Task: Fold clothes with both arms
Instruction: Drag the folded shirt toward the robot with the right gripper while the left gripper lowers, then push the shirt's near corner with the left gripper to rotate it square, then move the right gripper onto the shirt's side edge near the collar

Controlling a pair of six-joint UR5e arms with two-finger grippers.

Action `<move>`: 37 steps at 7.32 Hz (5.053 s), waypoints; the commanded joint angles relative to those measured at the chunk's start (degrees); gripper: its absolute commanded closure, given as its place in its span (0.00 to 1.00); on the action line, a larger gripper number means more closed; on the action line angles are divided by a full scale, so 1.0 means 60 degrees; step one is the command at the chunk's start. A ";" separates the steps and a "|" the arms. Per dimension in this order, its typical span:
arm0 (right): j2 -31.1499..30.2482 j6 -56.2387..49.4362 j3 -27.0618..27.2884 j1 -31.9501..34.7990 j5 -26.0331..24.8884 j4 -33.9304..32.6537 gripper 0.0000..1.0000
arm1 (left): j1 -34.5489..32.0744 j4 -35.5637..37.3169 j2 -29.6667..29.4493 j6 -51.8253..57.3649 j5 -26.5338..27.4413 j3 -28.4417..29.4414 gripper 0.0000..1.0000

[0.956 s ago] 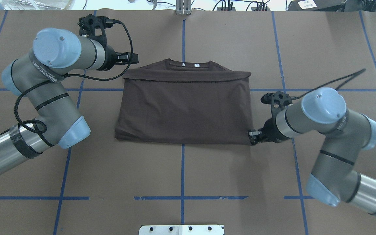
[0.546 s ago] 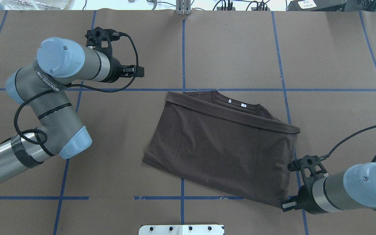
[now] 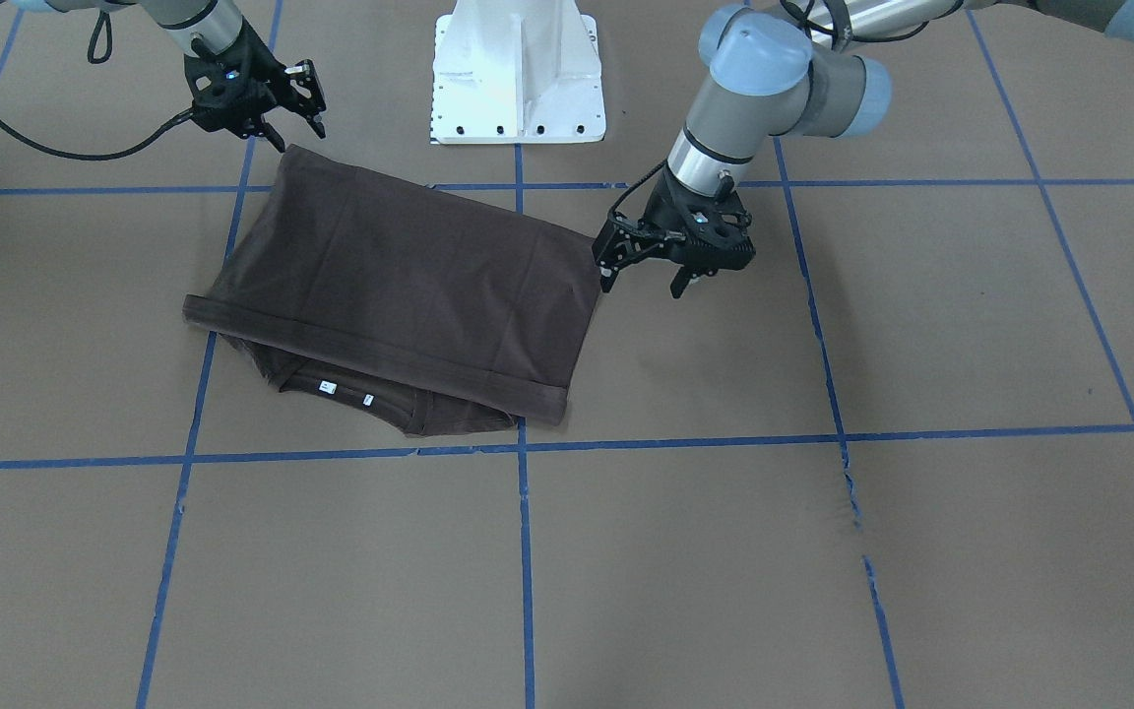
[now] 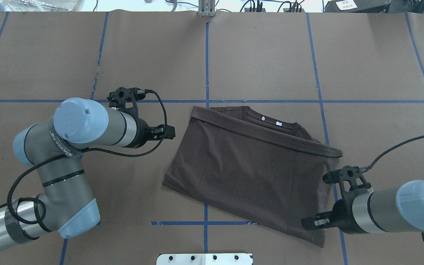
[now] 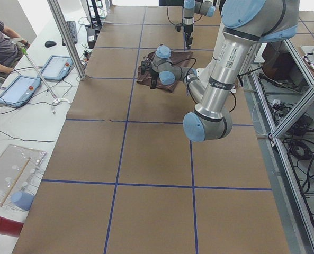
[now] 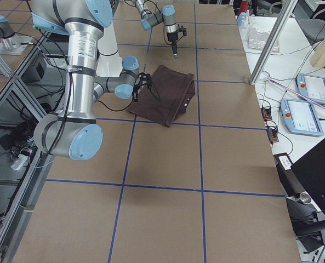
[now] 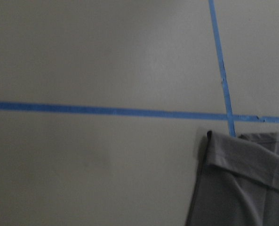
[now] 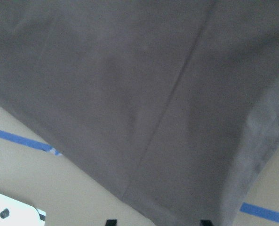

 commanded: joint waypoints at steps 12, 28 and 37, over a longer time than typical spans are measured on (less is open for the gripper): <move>0.1022 -0.0168 -0.0528 0.2168 0.0303 -0.0012 0.00 | 0.1658 0.1552 -0.0719 -0.3074 0.0584 0.0577 1.00; 0.2266 -0.0139 -0.1612 0.2256 0.0230 -0.0158 0.00 | -0.2165 -0.4891 -0.4865 0.1687 0.2500 0.9497 0.00; 0.6189 -0.0168 -0.3367 0.1439 -0.0309 -0.5048 0.00 | -0.2737 -0.2300 -0.2348 0.2581 0.0379 0.4343 0.00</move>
